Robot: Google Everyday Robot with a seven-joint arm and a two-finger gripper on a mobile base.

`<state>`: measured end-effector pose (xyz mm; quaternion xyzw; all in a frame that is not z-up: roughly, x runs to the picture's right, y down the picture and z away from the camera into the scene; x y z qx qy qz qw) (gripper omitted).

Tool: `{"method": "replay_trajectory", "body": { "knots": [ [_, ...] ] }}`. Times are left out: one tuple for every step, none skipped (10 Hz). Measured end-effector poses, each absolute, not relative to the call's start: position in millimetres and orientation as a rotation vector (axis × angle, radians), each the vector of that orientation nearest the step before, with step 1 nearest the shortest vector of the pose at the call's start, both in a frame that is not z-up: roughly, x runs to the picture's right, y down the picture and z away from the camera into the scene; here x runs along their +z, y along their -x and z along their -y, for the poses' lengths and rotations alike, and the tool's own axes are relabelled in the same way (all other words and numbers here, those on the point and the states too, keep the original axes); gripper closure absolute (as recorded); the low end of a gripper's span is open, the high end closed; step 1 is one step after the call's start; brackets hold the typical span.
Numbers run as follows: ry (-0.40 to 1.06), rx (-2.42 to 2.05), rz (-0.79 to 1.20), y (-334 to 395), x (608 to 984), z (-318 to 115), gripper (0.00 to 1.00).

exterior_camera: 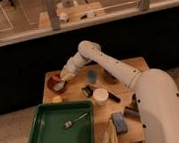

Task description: Place pepper in red bowl

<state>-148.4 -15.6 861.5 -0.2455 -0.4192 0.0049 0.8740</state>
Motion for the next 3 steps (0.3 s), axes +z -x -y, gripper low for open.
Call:
{"method": "replay_trajectory", "body": {
  "knots": [
    [0.512, 0.022, 0.894, 149.2, 861.9, 18.7, 0.20],
    [0.514, 0.029, 0.915, 150.7, 861.4, 21.0, 0.20],
    [0.518, 0.033, 0.937, 152.4, 860.9, 20.8, 0.20]
  ]
}}
